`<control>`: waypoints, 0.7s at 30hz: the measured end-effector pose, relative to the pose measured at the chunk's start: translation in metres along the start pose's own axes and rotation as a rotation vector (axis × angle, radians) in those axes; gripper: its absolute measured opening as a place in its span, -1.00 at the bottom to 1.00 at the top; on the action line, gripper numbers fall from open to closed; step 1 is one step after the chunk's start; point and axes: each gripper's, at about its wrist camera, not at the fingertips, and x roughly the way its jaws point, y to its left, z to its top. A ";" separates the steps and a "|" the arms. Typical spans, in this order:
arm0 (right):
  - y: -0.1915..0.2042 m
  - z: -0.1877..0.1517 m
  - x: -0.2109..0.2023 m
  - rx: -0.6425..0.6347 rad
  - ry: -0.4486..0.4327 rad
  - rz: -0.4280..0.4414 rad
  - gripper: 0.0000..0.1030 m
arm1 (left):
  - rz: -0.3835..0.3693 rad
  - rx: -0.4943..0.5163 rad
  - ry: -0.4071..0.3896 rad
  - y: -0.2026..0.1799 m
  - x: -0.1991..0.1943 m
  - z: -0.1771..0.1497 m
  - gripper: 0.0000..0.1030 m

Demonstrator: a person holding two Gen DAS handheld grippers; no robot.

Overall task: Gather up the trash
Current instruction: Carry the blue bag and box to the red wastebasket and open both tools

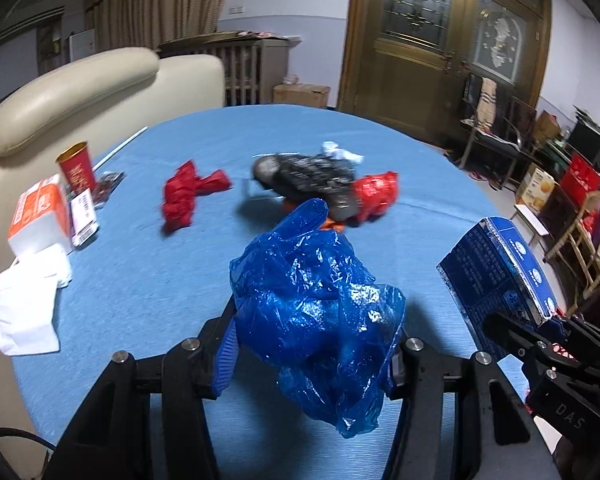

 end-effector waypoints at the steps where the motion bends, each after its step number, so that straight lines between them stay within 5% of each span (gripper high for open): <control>1: -0.003 -0.001 -0.002 0.005 -0.003 -0.006 -0.17 | -0.007 0.008 -0.001 -0.005 0.000 0.001 0.10; 21: -0.112 -0.038 -0.059 0.225 -0.056 -0.212 -0.17 | -0.177 0.208 -0.029 -0.115 -0.013 0.003 0.10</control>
